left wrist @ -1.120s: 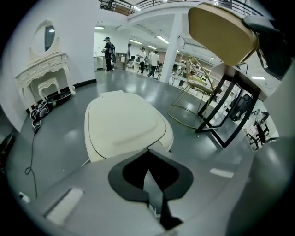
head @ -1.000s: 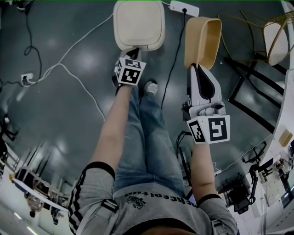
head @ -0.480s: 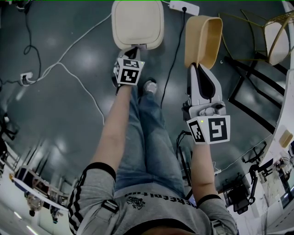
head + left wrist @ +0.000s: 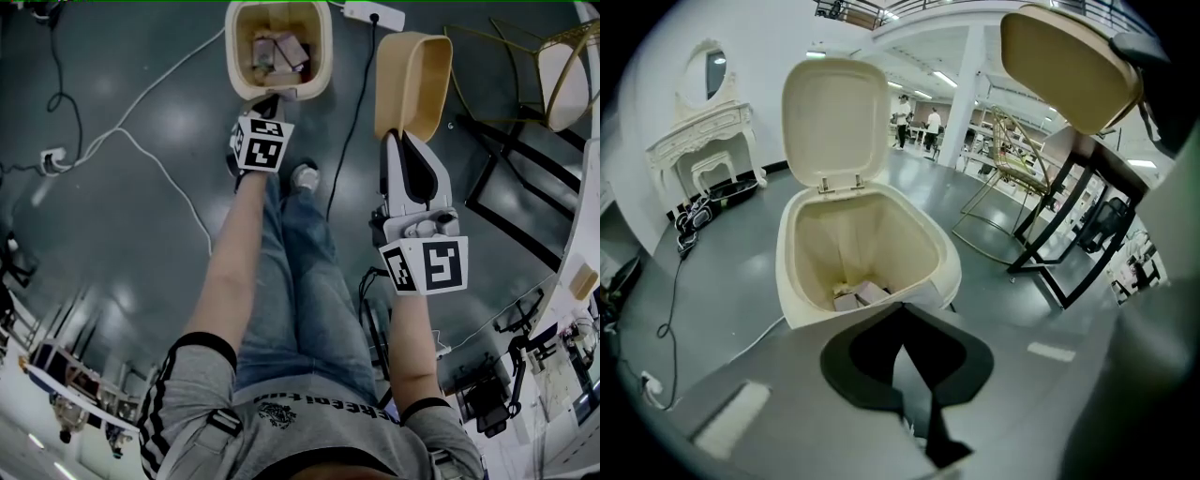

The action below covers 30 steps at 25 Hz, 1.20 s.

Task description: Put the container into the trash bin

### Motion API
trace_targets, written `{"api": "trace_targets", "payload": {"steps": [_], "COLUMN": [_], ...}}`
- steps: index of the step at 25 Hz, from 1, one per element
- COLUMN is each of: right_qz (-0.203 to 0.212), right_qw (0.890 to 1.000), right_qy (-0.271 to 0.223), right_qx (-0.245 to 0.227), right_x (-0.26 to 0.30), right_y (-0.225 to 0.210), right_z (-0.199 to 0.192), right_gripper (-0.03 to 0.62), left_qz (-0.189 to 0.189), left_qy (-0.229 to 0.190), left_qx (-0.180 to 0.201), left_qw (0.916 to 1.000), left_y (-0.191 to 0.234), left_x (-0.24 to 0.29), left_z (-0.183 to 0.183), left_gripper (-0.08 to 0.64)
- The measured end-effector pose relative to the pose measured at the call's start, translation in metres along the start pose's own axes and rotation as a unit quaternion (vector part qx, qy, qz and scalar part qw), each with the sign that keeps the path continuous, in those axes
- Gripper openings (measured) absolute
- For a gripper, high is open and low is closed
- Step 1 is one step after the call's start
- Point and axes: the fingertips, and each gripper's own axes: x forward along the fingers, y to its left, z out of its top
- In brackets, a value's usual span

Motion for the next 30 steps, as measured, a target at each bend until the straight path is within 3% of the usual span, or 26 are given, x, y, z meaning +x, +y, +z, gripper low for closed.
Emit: {"api": "trace_targets", "payload": {"steps": [13, 30], "right_qz": [0.006, 0.037], "right_qw": [1.0, 0.999], "right_qy": [0.002, 0.007], "right_qx": [-0.008, -0.021], "right_x": [0.0, 0.023], "right_y": [-0.001, 0.032], "right_z": [0.007, 0.012], "right_gripper": [0.021, 0.021], "left_qz": [-0.011, -0.03], "left_qy": [-0.01, -0.132], "left_qx": [0.027, 0.037], "left_qw": [0.9995, 0.9902], "left_y": [0.001, 0.017], "left_x": [-0.007, -0.077], "left_z": [0.006, 0.065], "left_gripper": [0.012, 0.012]}}
